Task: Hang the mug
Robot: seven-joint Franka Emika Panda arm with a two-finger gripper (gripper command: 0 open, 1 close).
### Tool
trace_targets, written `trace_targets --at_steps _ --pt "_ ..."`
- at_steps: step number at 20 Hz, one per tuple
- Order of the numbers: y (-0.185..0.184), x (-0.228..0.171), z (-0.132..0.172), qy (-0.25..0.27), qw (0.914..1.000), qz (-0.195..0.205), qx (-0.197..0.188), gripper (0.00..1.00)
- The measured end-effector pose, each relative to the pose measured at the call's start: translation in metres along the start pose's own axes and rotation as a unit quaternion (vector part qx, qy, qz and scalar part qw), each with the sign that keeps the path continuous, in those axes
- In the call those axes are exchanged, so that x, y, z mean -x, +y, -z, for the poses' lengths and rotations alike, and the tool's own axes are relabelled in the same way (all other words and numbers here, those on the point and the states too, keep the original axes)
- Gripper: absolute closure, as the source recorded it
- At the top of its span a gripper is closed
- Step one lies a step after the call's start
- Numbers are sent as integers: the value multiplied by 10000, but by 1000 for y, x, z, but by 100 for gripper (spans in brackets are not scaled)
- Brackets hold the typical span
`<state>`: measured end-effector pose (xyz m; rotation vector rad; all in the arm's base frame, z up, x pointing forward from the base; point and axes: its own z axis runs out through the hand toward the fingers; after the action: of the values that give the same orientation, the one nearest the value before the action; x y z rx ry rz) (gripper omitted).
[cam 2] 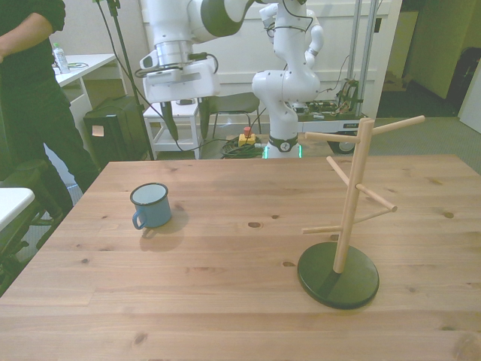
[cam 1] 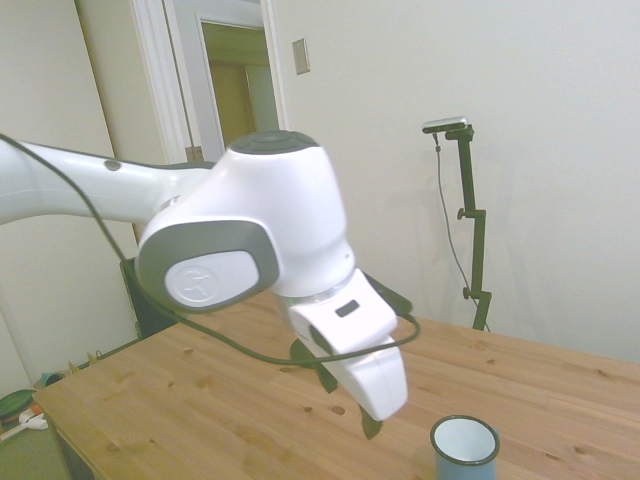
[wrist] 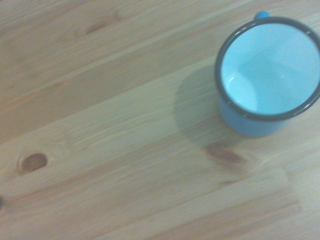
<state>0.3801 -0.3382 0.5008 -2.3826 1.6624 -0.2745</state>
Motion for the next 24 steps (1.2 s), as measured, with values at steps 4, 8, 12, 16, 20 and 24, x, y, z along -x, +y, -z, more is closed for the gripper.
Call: trace_targets --at_steps 4,8,12,16,20,24 --pt "-6 -44 -8 -71 9997 -210 61 0" --pt "-3 -79 -12 -155 9991 -387 110 0" --pt "-3 -102 -23 -231 9982 -518 166 0" --pt "-3 -121 -38 -294 9973 -614 274 0" --pt "-6 -136 -54 -357 9966 -647 352 0" --pt "-8 -149 -64 -421 9961 -650 425 0"
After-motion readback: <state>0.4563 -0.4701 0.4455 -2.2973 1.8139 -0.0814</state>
